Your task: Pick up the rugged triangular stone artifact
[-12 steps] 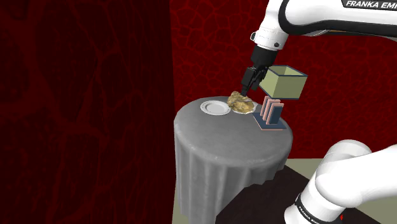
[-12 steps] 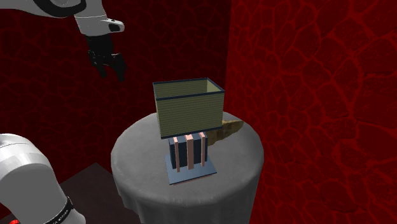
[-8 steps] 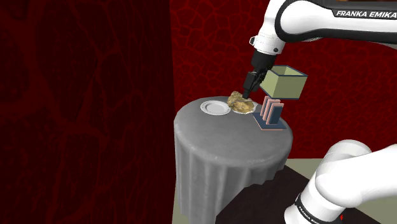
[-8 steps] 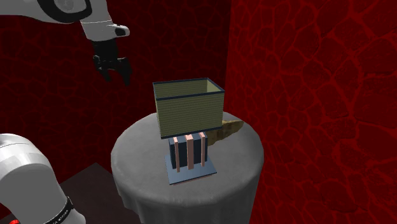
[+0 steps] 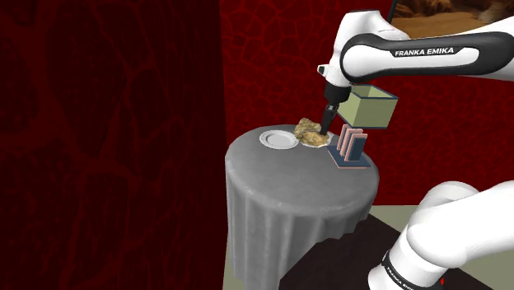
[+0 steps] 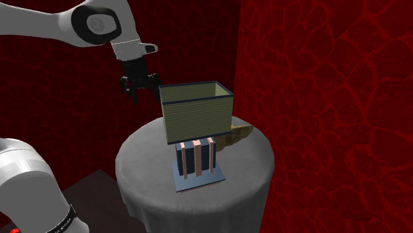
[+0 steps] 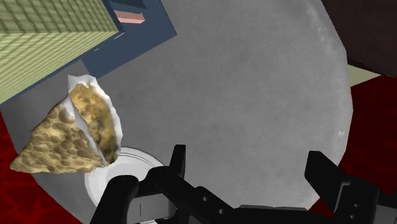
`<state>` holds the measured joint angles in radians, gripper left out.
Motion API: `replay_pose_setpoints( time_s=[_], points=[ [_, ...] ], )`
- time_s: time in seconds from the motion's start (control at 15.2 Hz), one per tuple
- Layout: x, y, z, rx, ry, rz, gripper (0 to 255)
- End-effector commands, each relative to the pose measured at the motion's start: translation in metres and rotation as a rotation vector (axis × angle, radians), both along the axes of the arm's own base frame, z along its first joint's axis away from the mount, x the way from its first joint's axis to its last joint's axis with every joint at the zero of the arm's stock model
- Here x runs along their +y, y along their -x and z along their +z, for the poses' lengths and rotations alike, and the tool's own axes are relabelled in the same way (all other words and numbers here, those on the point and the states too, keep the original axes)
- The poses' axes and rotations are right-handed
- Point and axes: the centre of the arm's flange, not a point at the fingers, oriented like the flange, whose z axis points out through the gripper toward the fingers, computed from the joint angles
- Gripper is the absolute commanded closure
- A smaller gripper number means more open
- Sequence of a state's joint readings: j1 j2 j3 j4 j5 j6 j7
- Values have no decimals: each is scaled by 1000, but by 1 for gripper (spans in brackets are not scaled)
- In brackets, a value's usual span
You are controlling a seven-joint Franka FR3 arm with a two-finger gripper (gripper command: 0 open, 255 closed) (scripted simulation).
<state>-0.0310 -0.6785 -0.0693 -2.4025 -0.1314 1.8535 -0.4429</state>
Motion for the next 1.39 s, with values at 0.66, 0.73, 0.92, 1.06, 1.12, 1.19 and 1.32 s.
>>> replay_pose_setpoints(
  time_s=[0.66, 0.73, 0.92, 1.06, 1.12, 1.19, 1.32],
  points=[
    [-94, -71, -65, 31, 257, 277, 0],
    [-102, -78, -70, 34, 278, 300, 0],
    [-124, -100, -82, 41, 342, 368, 0],
    [-136, -112, -88, 45, 377, 406, 0],
    [-136, -112, -93, 45, 377, 406, 0],
    [-136, -112, -99, 45, 377, 406, 0],
    [-136, -112, -109, 45, 377, 406, 0]
  ],
)
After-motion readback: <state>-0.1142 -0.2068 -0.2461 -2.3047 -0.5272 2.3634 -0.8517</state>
